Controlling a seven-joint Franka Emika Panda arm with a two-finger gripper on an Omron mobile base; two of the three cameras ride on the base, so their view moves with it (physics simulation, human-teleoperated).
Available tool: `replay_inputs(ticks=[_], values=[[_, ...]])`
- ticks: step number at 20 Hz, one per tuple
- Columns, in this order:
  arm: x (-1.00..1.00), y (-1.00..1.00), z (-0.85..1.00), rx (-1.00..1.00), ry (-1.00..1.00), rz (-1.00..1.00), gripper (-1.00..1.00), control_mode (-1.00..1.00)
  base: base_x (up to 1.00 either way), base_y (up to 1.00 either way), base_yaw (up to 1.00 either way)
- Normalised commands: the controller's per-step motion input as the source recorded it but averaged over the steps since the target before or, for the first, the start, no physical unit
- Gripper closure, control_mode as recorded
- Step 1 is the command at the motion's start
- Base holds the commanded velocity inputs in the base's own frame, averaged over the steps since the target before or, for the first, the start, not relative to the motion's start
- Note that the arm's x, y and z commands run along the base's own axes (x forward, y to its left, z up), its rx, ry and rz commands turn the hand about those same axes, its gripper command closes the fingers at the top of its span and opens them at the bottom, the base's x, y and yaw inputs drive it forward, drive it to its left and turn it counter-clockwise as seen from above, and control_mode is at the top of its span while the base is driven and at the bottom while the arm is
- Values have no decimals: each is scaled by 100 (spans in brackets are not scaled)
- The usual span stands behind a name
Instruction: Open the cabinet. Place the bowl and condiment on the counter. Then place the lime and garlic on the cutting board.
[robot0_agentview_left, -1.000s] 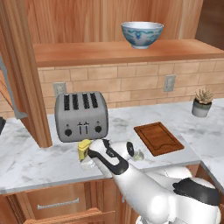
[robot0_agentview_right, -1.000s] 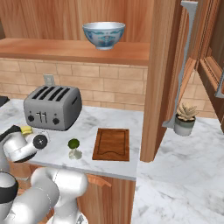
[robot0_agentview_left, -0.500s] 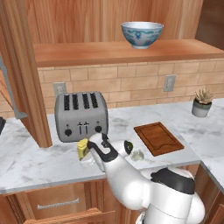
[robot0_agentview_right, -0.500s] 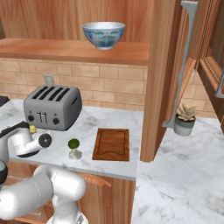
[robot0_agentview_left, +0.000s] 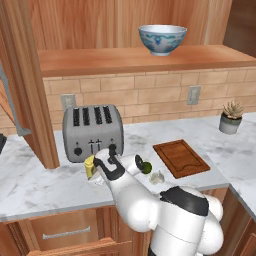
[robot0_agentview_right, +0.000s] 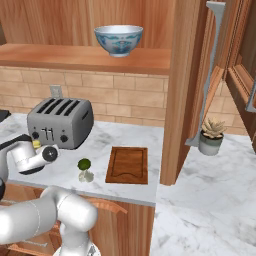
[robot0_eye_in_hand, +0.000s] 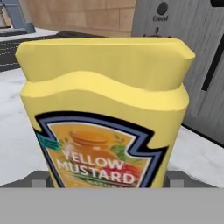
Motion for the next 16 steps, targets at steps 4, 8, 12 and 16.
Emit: replay_inputs(ticks=[4,8,12,16], values=[[-7,-4,-9,0,0,0,-100,-100,0,0,0],[-1,-2,0,0,0,0,-100,-100,0,0,0],[-2,-7,2,0,0,0,-100,-100,0,0,0],[-8,-18,12,0,0,0,-100,-100,0,0,0]])
